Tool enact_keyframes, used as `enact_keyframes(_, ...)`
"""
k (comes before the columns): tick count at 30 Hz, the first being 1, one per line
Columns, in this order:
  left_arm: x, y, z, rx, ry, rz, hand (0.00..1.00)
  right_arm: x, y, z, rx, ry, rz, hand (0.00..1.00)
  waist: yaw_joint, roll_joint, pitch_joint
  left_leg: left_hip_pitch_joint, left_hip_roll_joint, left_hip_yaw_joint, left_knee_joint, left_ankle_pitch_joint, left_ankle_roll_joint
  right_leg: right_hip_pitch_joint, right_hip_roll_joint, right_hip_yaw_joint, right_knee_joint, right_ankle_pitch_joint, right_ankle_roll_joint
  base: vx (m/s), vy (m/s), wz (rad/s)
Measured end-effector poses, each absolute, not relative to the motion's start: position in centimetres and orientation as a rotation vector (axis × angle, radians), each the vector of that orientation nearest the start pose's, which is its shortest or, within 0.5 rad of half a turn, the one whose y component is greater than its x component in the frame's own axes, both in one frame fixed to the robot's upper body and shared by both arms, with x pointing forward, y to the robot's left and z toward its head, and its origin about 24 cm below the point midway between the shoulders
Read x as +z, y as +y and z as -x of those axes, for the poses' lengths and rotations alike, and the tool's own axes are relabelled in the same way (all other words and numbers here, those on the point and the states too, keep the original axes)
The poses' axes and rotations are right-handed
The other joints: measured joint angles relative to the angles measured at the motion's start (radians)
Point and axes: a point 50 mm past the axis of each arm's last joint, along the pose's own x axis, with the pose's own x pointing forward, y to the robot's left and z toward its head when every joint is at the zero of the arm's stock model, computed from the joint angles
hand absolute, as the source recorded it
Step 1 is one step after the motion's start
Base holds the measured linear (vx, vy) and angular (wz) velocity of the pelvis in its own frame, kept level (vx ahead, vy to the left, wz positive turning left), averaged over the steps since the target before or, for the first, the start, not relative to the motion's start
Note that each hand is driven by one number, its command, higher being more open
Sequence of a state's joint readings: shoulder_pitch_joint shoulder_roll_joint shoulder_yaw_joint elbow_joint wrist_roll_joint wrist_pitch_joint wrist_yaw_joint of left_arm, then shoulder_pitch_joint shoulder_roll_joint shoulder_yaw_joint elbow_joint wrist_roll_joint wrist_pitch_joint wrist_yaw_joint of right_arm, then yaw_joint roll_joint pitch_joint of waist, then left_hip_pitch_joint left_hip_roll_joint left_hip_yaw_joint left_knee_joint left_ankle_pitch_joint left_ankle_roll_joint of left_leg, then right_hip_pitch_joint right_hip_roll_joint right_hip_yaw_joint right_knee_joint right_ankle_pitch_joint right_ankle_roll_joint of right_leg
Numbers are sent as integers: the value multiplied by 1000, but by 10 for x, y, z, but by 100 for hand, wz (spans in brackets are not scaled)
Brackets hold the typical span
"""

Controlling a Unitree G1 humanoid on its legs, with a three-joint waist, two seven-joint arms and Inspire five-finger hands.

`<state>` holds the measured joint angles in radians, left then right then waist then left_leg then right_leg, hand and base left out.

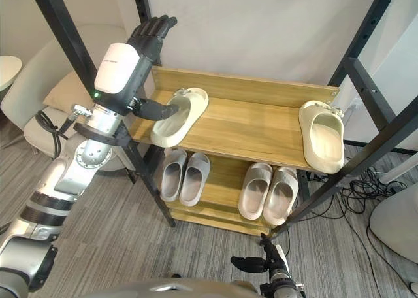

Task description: Organize the slippers on the shoe rack

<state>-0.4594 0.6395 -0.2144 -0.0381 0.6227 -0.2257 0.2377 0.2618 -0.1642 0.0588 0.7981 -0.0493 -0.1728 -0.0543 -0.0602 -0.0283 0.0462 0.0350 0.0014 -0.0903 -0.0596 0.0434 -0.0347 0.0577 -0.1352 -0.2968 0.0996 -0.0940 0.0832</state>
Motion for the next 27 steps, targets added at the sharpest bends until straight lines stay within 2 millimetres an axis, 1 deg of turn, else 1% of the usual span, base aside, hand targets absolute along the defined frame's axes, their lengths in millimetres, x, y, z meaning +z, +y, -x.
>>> enact_keyframes(4, 197, 166, -302, 11, -825, -1243, 100, -140, -206, -88, -63, 880, 219, 100, -4, 0, 0, -3, 1, 2, 0, 0, 0, -7, 0, 3, 6, -3, -1, 0, 0, 0)
enact_keyframes(6, 197, 170, -310, 31, -799, -1280, 100, -140, -205, -88, -64, 878, 217, 100, -8, 0, 0, -3, 1, 3, 0, 0, 0, -9, 0, 5, 9, -4, -3, 0, 0, 0)
enact_keyframes(8, 196, 173, -312, 48, -778, -1285, 100, -140, -205, -88, -64, 878, 216, 100, -13, 0, 0, -3, 2, 6, 0, -1, -1, -11, 1, 7, 9, -5, -3, 0, 0, 0)
enact_keyframes(12, 193, 177, -315, 74, -755, -1307, 100, -139, -205, -89, -64, 873, 215, 100, -12, 0, 0, -3, 6, 23, 0, -4, -2, -22, 3, 25, 12, -5, -4, -3, -2, -12)
enact_keyframes(15, 190, 180, -317, 91, -729, -1347, 100, -138, -203, -89, -70, 861, 202, 100, -20, -1, 1, -4, 8, 31, 0, -7, -2, -27, 6, 33, 13, -5, -4, 1, -3, -10)
enact_keyframes(19, 190, 185, -325, 129, -689, -1374, 100, -138, -202, -89, -72, 862, 198, 100, -21, -3, 2, -11, 12, 51, 0, -10, -2, -46, 10, 54, 16, -4, -5, 8, 1, -14)
enact_keyframes(21, 189, 187, -327, 139, -671, -1377, 100, -137, -202, -89, -87, 854, 184, 100, -30, -5, 3, -11, 12, 54, 0, -11, -1, -49, 10, 59, 16, -4, -5, 12, 6, -9)
enact_keyframes(24, 186, 189, -329, 139, -652, -1375, 100, -137, -202, -87, -111, 856, 170, 100, -33, -6, 4, -14, 12, 58, 0, -12, -1, -55, 11, 65, 14, -3, -5, 8, 9, -7)
enact_keyframes(27, 179, 195, -332, 142, -604, -1383, 100, -137, -201, -86, -110, 859, 164, 100, -35, -6, 5, -17, 14, 62, 0, -12, -1, -53, 15, 68, -2, 8, -7, 0, 6, -5)
